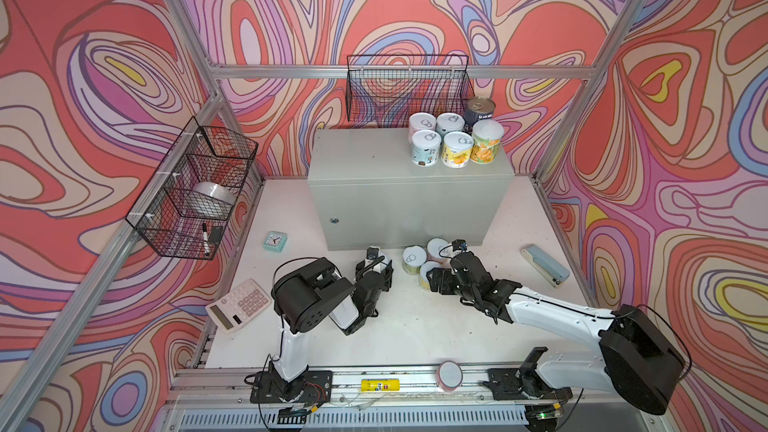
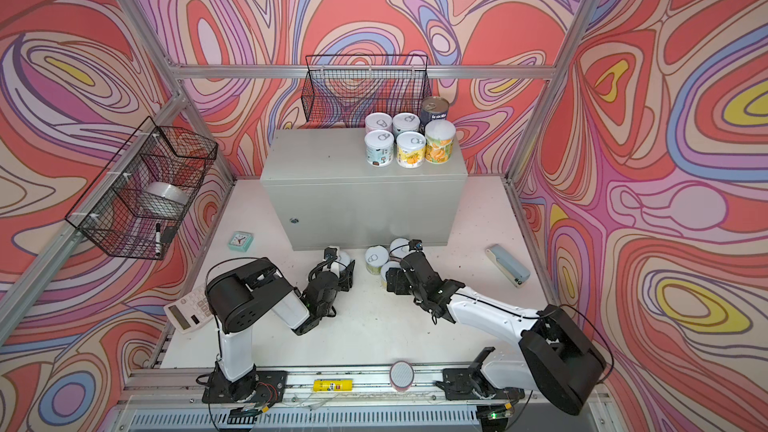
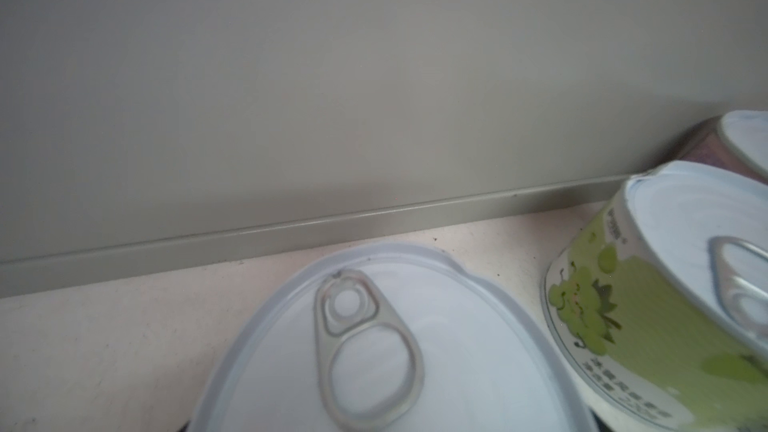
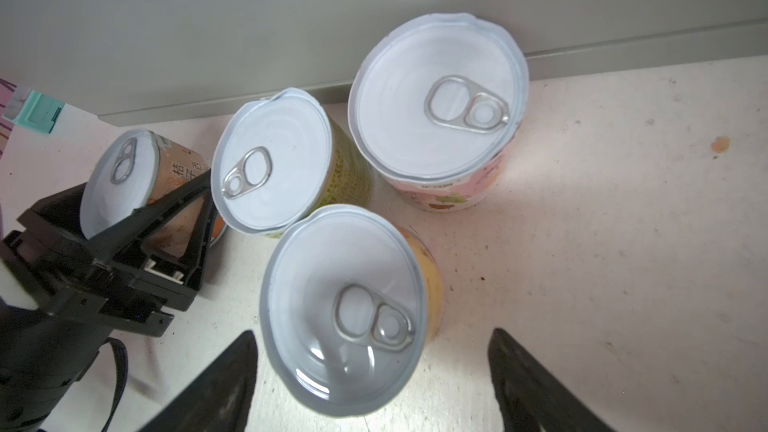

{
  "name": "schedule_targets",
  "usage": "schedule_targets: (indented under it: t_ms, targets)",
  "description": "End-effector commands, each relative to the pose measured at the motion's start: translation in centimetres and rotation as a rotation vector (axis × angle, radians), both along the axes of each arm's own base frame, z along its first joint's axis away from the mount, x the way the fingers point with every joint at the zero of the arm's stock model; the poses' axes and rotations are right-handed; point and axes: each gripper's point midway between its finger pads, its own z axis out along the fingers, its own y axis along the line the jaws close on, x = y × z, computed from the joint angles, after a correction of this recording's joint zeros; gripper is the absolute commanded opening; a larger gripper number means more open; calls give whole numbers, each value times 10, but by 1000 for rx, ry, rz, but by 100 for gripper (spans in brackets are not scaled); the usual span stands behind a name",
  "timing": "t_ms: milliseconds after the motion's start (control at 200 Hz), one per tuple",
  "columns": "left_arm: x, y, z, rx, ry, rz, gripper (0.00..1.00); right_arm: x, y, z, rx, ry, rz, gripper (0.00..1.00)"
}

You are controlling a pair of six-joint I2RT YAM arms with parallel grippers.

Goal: Place and organize the canned foods onto the counter
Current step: 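Grasp the orange-labelled can with the left gripper while right gripper holds beside cluster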

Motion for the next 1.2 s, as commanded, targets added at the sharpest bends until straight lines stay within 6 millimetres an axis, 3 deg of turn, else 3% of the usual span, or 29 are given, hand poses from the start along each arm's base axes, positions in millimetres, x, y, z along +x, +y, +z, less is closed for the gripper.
schedule_targets:
  t_ms: [0, 170, 275, 461, 566, 591, 756, 796, 1006, 1197]
  targets:
    - [4, -4, 6, -23, -19, -13, 33, 5, 6, 7, 17, -15, 4, 89]
    - [-3, -2, 10, -13, -6, -36, 0, 6, 8, 5, 14, -12, 5, 89]
    - [-13, 2, 12, 27, 41, -66, 0, 7, 8, 4, 14, -10, 5, 89]
    - [-46, -9, 39, 72, 205, -241, 0, 8, 7, 5, 18, -19, -4, 89]
    - [-65, -2, 71, 55, 254, -274, 0, 10, 8, 8, 23, -30, -7, 89]
    - [-64, -5, 92, 39, 245, -284, 0, 11, 8, 9, 25, -32, -10, 89]
    - [-84, 3, 162, 45, 275, -326, 0, 13, 12, 17, 57, -50, -14, 89]
    - [-88, 6, 171, 62, 305, -330, 0, 14, 12, 20, 64, -54, -18, 89]
    - [-96, 3, 260, 43, 300, -376, 0, 16, 11, 33, 39, -73, -7, 89]
    - [-90, 20, 337, 25, 219, -353, 0, 20, 8, 45, 12, -107, -9, 90]
